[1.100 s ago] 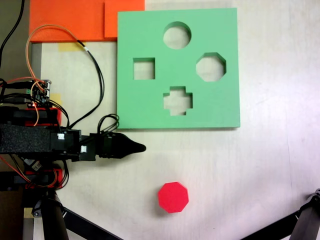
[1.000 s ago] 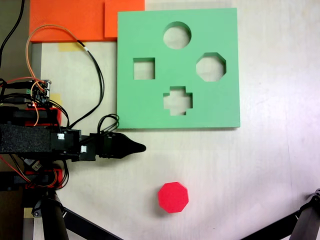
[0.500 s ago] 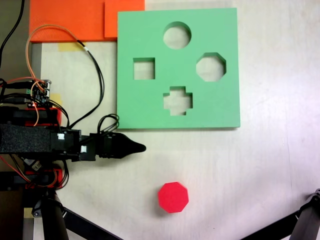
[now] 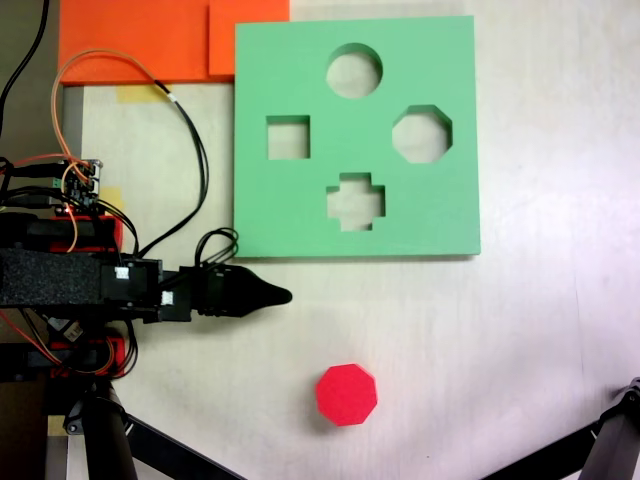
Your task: Put the octagonal pillar block into the corresponding hole
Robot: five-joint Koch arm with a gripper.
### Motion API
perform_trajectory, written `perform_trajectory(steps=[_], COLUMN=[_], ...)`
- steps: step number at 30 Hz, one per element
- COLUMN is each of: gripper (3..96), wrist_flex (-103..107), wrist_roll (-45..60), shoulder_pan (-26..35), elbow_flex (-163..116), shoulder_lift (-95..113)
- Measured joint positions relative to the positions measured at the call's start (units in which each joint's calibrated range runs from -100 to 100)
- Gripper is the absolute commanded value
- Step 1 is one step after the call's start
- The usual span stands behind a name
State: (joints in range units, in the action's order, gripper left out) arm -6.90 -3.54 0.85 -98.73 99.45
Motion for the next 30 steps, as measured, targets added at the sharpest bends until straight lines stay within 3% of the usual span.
perform_trajectory(steps=[6,10,16,24,28,30], gripper=[44.8,43.3,43.3,43.4,44.5,54.2], wrist_flex=[-1.3,2.3,46.4,79.2,95.4,102.2], wrist_roll=[-20.4,-26.2,-31.1,-34.3,-35.3,-35.3], shoulder_pan=[-2.3,-5.6,-7.3,-6.6,-7.3,-7.9], elbow_flex=[-0.3,2.2,29.9,64.5,88.0,101.7], shoulder_lift=[0.0,0.0,-0.1,-0.8,-19.0,-31.2])
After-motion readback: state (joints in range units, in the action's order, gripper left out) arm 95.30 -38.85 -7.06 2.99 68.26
